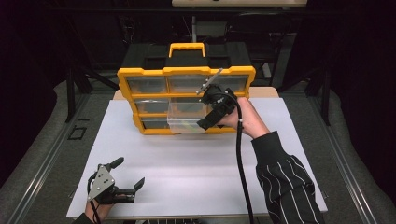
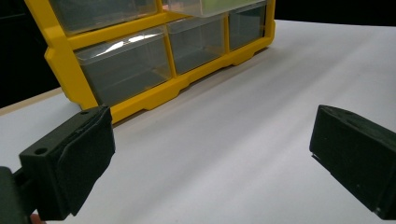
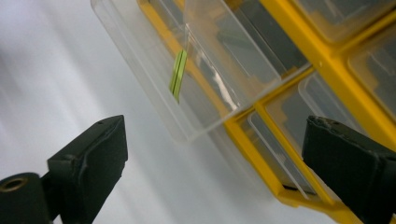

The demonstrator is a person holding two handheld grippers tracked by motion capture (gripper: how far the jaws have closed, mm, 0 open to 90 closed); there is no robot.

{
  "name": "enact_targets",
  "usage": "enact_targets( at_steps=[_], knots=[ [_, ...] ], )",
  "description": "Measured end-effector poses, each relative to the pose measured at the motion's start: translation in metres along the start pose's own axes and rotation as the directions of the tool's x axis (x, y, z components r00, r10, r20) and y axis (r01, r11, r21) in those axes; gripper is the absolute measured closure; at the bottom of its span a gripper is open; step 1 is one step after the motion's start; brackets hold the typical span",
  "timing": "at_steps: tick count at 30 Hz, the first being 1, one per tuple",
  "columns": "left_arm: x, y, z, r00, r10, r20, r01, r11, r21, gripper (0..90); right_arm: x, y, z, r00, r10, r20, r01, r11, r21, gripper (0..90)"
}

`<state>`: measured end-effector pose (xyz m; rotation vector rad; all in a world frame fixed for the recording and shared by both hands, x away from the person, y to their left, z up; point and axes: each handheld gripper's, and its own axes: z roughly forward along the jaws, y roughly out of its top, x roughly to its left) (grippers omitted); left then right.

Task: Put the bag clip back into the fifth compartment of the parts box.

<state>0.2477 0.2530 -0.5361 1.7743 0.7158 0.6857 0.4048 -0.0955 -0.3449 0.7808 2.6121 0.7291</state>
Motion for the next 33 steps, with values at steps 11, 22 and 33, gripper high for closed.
enact_targets(
  at_steps=[11,22,33],
  knots=[
    [0.0,0.0,0.0,1.0,0.0,-0.002,0.0,1.0,0.002,0.2,0.008,-0.033,0.0,1.0,0.009,0.004,-0.009,1.0,0.003,4.3],
    [0.0,0.0,0.0,1.0,0.003,-0.004,-0.003,1.0,0.003,0.2,0.015,-0.067,0.003,0.9992,0.04,-0.002,-0.04,0.999,-0.003,2.0],
    [0.0,0.0,0.0,1.0,0.003,-0.005,-0.003,1.0,0.002,0.2,0.021,-0.101,0.011,0.9978,0.066,-0.002,-0.066,0.998,-0.012,0.3]
  ],
)
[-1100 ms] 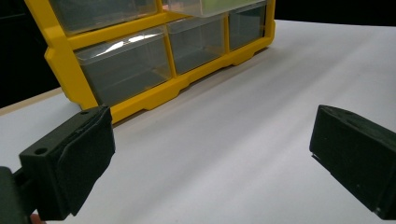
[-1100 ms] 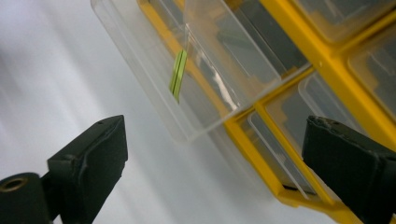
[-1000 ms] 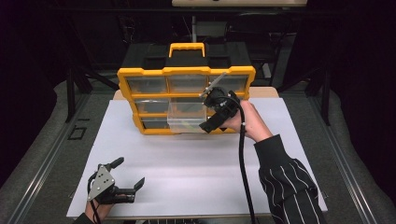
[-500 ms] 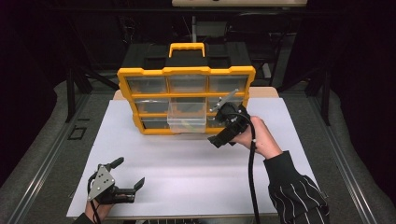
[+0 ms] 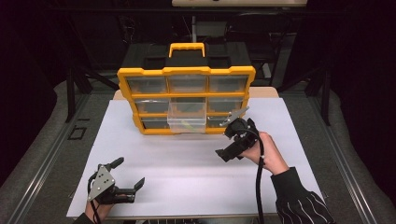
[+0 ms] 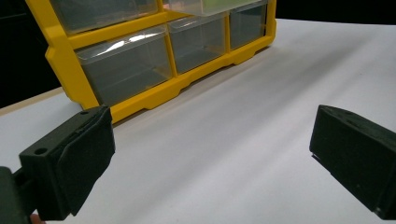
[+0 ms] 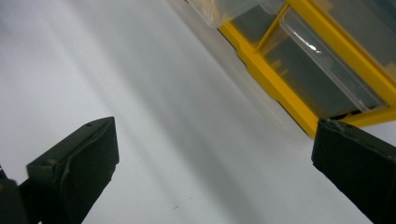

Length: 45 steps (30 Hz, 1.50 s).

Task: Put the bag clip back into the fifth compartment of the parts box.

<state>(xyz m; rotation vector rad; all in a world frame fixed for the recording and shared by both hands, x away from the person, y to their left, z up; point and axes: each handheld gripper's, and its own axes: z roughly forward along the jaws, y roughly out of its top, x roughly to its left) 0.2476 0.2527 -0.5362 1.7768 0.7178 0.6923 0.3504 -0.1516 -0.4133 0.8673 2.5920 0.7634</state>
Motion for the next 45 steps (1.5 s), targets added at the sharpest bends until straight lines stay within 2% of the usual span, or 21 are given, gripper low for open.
enact_targets(
  at_steps=[9,19,39,45],
  knots=[
    [0.0,0.0,0.0,1.0,0.0,0.0,0.0,1.0,0.0,0.2,0.004,-0.03,0.005,0.9989,0.046,0.011,-0.046,0.999,-0.019,0.0],
    [0.0,0.0,0.0,1.0,0.001,0.0,-0.001,1.0,0.002,0.2,0.011,-0.059,0.011,0.9974,0.069,0.021,-0.069,0.997,-0.034,0.1],
    [0.0,0.0,0.001,1.0,0.002,-0.001,-0.002,1.0,0.005,0.2,0.025,-0.096,0.026,0.9891,0.146,0.018,-0.145,0.988,-0.058,0.2],
    [0.0,0.0,0.001,1.0,0.003,0.0,-0.003,1.0,0.004,0.2,0.028,-0.103,0.029,0.9883,0.15,0.027,-0.149,0.987,-0.056,0.1]
  ],
)
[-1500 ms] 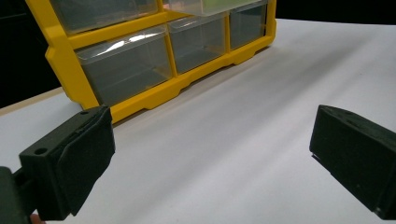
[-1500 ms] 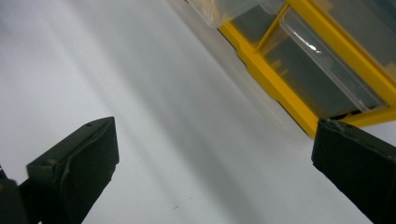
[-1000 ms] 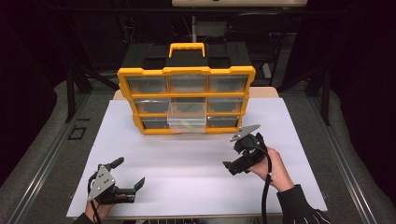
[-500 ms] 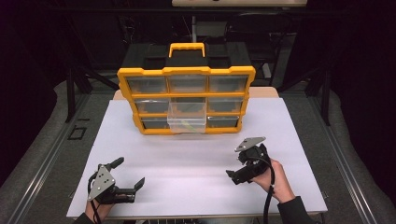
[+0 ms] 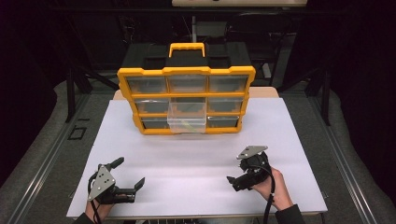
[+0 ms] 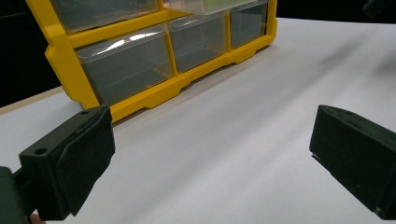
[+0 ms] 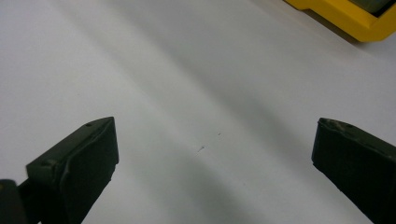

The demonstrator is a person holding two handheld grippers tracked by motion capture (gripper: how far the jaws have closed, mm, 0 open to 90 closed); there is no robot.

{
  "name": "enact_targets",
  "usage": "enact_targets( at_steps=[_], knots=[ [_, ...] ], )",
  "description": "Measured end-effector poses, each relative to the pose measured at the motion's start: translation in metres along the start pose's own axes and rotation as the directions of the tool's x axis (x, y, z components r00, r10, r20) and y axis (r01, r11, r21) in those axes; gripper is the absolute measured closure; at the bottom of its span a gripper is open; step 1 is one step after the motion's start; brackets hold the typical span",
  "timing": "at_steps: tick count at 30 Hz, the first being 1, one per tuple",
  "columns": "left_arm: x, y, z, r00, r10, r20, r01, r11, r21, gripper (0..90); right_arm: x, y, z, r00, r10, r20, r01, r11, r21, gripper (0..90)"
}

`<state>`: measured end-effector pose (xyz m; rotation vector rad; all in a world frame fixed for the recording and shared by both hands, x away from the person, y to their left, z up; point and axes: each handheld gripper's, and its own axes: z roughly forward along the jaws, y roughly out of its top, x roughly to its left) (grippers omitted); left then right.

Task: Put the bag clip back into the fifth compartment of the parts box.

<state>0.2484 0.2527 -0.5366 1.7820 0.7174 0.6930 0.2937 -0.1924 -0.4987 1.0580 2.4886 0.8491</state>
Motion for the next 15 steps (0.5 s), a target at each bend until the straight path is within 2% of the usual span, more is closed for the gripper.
enact_targets(
  at_steps=[12,15],
  knots=[
    [0.0,0.0,0.0,1.0,-0.005,-0.001,0.005,1.0,-0.005,0.3,0.008,-0.018,0.002,0.9993,-0.002,0.036,0.002,1.0,0.005,0.1],
    [0.0,0.0,0.001,1.0,-0.007,0.001,0.007,1.0,-0.005,0.3,0.011,-0.024,0.002,0.9995,0.005,0.032,-0.005,1.0,-0.003,0.0]
  ],
)
